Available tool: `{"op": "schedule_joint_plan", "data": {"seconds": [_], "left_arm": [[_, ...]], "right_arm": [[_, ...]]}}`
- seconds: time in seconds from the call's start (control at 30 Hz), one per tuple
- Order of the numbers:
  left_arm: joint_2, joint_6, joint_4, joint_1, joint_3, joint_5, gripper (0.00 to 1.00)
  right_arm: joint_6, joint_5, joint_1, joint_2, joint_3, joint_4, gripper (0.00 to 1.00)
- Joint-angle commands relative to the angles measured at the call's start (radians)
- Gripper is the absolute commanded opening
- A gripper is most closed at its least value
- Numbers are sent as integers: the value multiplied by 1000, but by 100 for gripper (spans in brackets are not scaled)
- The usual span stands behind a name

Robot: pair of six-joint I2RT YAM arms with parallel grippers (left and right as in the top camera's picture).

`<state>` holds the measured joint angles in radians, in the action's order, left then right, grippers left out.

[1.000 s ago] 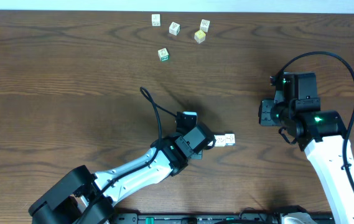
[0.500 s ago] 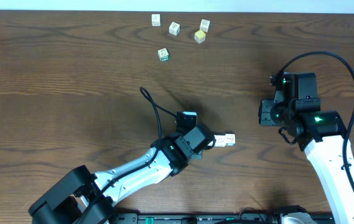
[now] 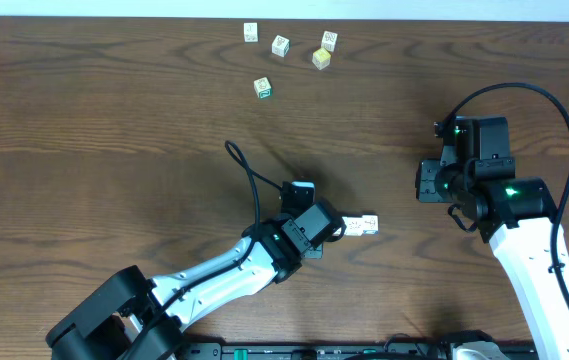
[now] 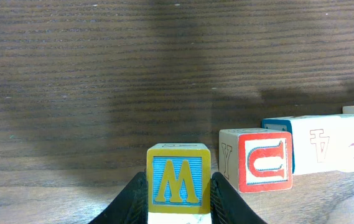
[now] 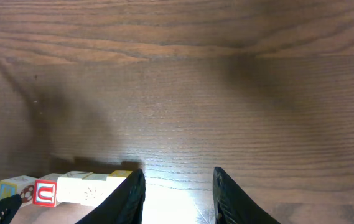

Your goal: Lift 5 blocks

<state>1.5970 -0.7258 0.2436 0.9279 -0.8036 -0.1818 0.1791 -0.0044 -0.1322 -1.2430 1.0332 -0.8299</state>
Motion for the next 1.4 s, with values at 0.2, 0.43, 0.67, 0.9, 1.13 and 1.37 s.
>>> {"op": "schedule_joint_plan", "data": {"seconds": [0.2, 0.43, 0.67, 0.9, 1.13, 1.37], "left_arm": [[-9, -2, 5, 3, 11, 2, 32], [-9, -2, -13, 3, 11, 14, 32], [-9, -1, -21, 6, 11, 14, 32], [-9, -2, -21, 6, 11, 14, 38], [-9, -2, -21, 6, 11, 14, 41], [-9, 14, -21, 6, 11, 13, 41]], "right_arm": [[15, -4, 13, -3, 18, -2, 33], [16, -4, 13, -3, 18, -1, 33], [15, -4, 13, -3, 18, -1, 33], [16, -5, 13, -3, 18, -1, 33], [15, -5, 13, -3, 18, -1, 33], [15, -4, 13, -3, 18, -1, 33]]}}
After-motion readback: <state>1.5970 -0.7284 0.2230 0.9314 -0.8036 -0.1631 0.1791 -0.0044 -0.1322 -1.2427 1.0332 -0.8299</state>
